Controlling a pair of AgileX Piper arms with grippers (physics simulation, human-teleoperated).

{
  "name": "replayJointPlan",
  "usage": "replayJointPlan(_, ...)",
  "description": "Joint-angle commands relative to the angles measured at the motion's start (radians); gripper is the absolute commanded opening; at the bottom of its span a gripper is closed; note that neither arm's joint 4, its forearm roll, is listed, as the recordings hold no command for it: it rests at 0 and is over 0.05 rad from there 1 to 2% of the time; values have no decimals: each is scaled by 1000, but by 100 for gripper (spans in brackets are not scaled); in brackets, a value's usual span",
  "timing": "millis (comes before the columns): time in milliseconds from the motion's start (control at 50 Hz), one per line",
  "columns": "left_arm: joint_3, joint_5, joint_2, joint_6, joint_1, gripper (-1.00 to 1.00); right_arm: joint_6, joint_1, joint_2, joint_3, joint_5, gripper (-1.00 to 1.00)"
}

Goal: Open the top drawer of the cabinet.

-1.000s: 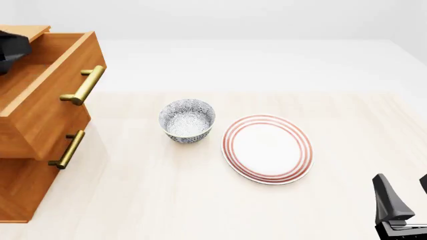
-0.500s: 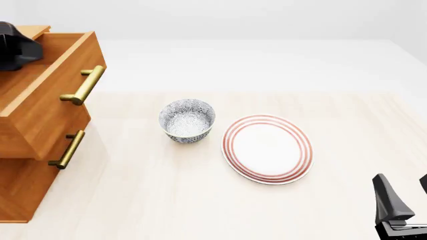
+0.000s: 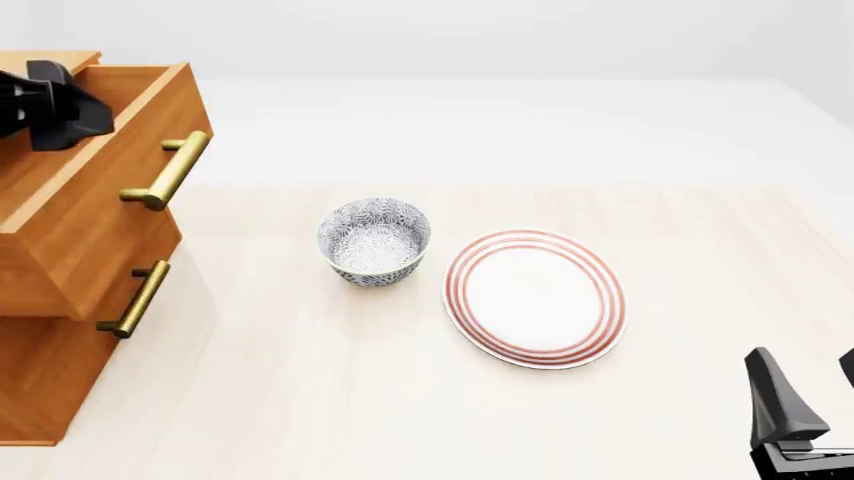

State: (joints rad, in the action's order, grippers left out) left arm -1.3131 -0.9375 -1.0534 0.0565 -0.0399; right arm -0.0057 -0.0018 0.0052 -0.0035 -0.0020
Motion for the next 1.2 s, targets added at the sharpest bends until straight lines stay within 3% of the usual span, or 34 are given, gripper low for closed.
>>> replayJointPlan(20, 38, 28, -14, 13, 4, 100, 0, 0, -1, 0, 1, 100)
replayJointPlan(440, 114, 72, -13, -2, 49, 100, 0, 0, 0, 0, 0, 100)
replayJointPlan(1200, 210, 163, -73, 39, -6, 100, 0, 0, -1, 0, 1, 100)
